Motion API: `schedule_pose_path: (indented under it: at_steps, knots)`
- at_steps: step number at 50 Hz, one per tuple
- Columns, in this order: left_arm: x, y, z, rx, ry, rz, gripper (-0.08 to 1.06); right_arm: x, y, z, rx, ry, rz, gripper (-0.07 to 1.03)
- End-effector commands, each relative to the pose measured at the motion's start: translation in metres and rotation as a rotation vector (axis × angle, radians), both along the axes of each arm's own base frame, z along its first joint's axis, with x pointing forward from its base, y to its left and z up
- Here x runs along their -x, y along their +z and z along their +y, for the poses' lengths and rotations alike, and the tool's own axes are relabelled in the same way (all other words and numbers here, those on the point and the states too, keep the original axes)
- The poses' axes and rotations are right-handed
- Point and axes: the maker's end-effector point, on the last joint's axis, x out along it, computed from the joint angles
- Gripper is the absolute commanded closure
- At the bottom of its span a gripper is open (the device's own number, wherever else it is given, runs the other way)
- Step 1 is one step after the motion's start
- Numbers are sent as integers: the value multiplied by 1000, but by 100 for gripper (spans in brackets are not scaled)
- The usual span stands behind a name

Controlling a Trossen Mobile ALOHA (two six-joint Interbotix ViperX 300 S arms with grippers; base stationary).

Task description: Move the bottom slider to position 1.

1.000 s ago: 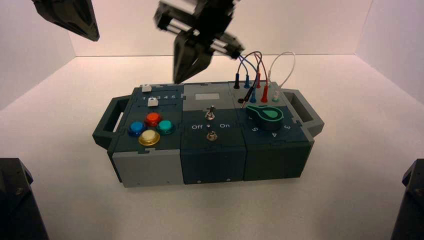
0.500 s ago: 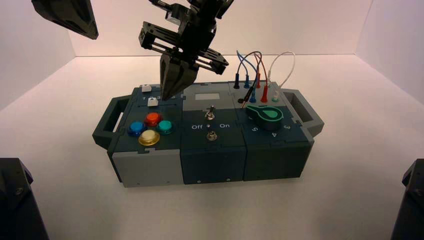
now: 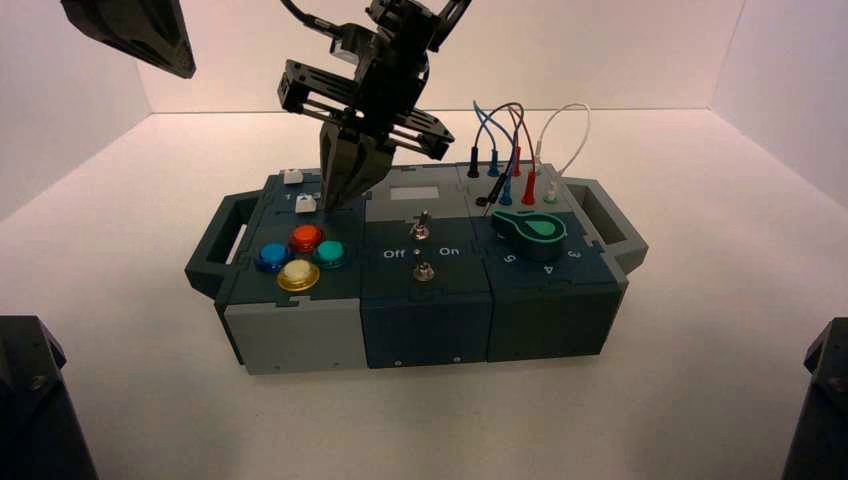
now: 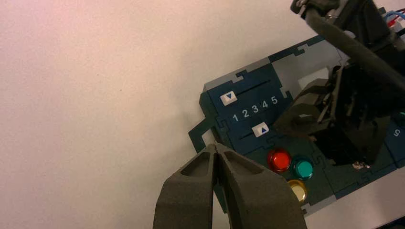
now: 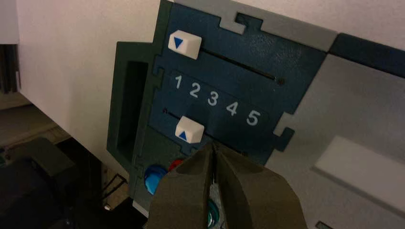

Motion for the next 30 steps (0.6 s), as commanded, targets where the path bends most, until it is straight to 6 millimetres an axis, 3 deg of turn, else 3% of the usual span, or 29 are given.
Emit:
schedule_pose_path:
  at_steps: [1,30]
  knots:
    - [-3,7,-1,6,-3,-22,101,-8,14,11,-36,0,-31,98]
    - [-3,5,-1,5,-3,-20,101,-12,14,23,-50,5,-15,98]
